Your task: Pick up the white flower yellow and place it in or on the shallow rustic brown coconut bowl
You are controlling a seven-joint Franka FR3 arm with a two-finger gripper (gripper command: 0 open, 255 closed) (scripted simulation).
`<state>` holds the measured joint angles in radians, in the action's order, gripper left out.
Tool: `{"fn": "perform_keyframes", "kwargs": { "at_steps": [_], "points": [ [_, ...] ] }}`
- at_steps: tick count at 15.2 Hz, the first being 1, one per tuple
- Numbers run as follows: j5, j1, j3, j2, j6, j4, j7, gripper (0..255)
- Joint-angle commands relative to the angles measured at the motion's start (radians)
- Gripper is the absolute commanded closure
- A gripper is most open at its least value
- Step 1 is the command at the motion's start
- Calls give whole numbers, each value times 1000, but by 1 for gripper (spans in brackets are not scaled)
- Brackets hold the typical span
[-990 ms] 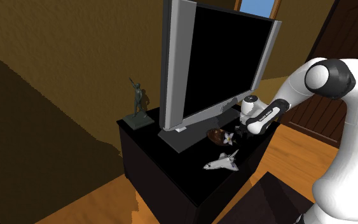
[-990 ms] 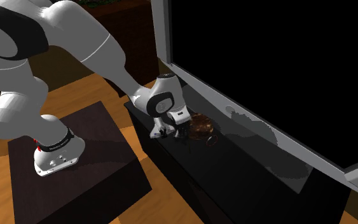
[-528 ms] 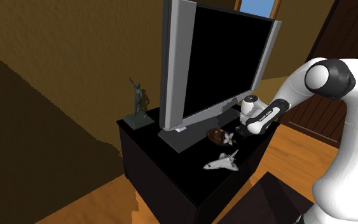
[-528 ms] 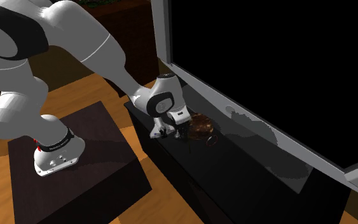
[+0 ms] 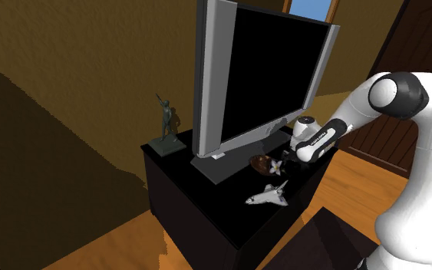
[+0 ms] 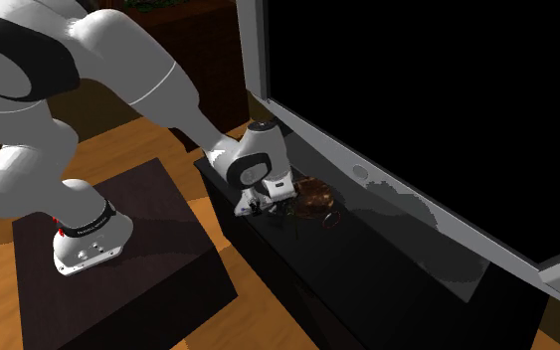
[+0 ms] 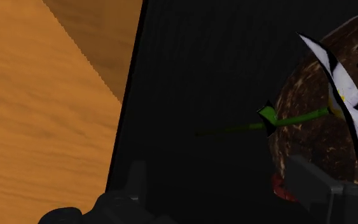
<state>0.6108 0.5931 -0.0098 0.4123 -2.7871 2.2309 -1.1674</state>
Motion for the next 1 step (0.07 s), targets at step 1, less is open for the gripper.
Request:
{"fn": "perform_keyframes", "kwargs": {
  "at_steps": [1],
  "points": [
    [-283, 124, 113, 21, -55, 14, -19, 0]
  ]
}}
